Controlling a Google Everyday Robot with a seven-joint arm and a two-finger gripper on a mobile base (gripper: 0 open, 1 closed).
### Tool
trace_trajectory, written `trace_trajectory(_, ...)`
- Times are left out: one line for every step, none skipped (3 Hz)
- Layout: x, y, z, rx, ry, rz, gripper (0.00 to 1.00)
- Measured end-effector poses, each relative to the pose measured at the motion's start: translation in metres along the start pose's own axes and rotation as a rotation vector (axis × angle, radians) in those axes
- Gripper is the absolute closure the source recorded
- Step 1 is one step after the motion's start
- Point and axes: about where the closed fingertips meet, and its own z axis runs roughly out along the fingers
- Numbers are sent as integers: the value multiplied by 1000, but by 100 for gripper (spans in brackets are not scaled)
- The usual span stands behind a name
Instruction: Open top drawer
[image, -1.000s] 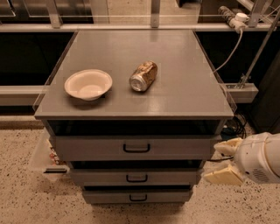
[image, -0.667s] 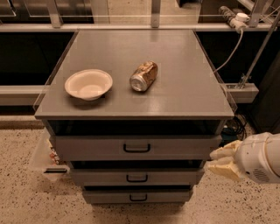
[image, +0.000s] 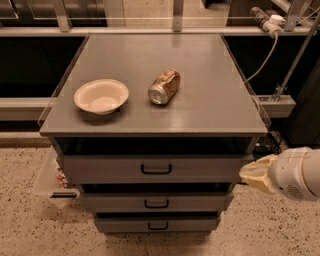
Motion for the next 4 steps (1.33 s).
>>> trace_trajectory(4,-28,8,95,-65,28,100)
trace_trajectory(11,-46,16,161,-112,67,100)
trace_trajectory(17,-50,37,154,-151,128,100)
trace_trajectory(18,-50,40,152,-155,135,100)
